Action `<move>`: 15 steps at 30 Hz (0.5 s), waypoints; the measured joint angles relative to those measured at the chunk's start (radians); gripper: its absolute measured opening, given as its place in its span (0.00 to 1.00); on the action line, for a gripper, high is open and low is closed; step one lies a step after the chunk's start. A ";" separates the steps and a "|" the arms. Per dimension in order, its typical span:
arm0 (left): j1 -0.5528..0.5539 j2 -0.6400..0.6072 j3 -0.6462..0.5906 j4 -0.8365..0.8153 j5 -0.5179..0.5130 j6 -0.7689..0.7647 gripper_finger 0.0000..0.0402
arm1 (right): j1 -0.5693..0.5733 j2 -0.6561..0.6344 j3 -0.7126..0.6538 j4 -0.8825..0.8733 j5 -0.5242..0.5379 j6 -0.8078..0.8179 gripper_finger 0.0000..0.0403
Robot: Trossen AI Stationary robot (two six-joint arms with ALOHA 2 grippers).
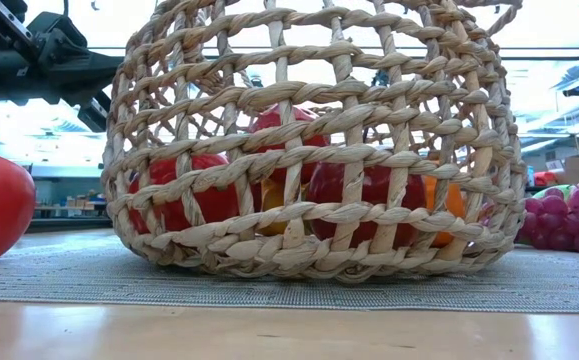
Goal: Build produce basket
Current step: Put the red apple into the brown basket
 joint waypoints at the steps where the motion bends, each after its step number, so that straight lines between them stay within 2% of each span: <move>1: 0.000 0.000 0.000 0.000 0.000 0.000 0.07 | 0.000 0.004 0.000 -0.001 -0.009 0.003 0.94; 8: 0.000 0.000 0.000 0.000 0.000 0.000 0.09 | 0.000 0.015 0.003 0.003 -0.040 -0.018 0.87; 15: 0.000 0.000 0.000 0.000 0.000 0.000 0.08 | 0.000 -0.008 0.022 0.033 -0.057 -0.091 0.86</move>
